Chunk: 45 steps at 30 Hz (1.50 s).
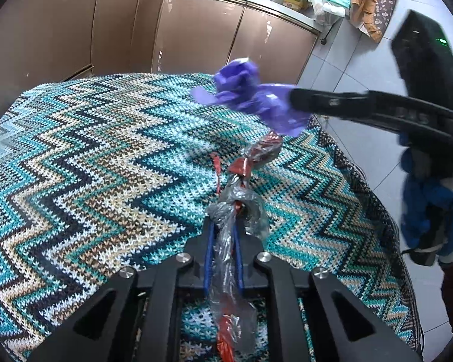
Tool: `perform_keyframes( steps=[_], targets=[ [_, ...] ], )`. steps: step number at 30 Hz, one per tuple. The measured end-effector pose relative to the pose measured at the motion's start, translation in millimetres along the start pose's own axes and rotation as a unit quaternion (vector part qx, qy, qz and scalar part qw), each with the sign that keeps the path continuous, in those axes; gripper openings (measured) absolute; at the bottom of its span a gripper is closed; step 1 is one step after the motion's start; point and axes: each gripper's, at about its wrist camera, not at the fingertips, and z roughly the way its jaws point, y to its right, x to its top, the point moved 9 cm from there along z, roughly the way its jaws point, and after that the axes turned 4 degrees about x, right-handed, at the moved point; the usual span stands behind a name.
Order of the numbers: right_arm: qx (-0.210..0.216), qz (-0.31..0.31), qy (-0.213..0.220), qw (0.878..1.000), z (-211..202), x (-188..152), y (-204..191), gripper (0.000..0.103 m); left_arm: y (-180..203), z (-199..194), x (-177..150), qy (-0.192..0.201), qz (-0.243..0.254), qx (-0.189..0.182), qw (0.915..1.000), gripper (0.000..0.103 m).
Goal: Collect trash
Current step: 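Grasp the red-and-clear wrapper with the left tool while the right tool grasps the purple glove, then lift and carry the wrapper and glove over the white-rimmed bin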
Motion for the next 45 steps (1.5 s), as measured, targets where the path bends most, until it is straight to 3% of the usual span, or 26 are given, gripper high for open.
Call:
perform_keyframes(
  steps=[14,24,36,45],
  targets=[
    [-0.047,-0.003,0.042,0.998,-106.8,-27.3,-22.8,0.000,5.7,-34.9,1.2,0.043,0.025,0.063,0.9968,0.009],
    [-0.072,-0.017,0.068,0.995,-171.0,-49.7,-50.8,0.000,46.5,-103.4,12.0,0.108,0.066,0.101,0.9868,0.009],
    [-0.086,-0.012,0.091,0.992,-209.9,-72.6,-66.7,0.000,82.9,-166.4,17.9,0.156,0.097,0.106,0.9772,0.009],
    [-0.095,-0.001,0.113,0.989,-239.1,-83.8,-63.5,0.000,100.5,-183.8,16.2,0.170,0.113,0.109,0.9729,0.009]
  ],
)
